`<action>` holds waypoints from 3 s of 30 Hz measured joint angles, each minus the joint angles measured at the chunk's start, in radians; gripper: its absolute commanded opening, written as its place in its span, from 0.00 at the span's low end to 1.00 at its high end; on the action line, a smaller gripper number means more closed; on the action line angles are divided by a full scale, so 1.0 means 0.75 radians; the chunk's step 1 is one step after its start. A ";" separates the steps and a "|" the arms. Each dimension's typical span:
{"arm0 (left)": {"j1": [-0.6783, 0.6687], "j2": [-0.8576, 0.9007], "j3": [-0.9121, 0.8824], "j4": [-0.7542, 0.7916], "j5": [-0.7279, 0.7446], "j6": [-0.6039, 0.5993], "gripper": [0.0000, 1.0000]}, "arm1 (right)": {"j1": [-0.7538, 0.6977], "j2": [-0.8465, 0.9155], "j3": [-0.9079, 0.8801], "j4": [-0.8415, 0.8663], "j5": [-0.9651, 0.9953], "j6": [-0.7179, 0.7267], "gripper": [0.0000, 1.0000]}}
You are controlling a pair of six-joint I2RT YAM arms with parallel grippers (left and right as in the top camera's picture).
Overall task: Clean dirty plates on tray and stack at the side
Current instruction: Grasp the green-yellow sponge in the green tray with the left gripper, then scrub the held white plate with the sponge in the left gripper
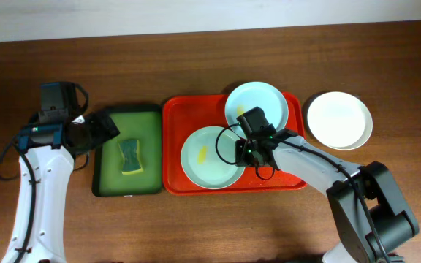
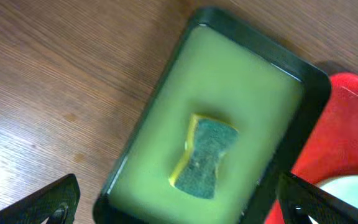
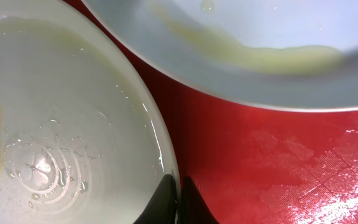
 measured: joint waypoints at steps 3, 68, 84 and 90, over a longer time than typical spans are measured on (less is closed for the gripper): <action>-0.003 0.000 0.001 -0.083 0.093 0.025 0.46 | -0.001 0.000 0.000 0.000 -0.001 0.001 0.04; -0.486 0.223 0.008 0.148 -0.006 0.388 0.00 | -0.001 0.010 0.013 -0.034 -0.231 0.109 0.04; -0.597 0.223 0.008 0.174 0.093 0.389 0.00 | -0.001 0.010 0.013 -0.036 -0.231 0.109 0.04; -0.597 0.223 0.008 0.174 0.093 0.389 0.00 | -0.001 0.010 0.013 -0.036 -0.230 0.109 0.04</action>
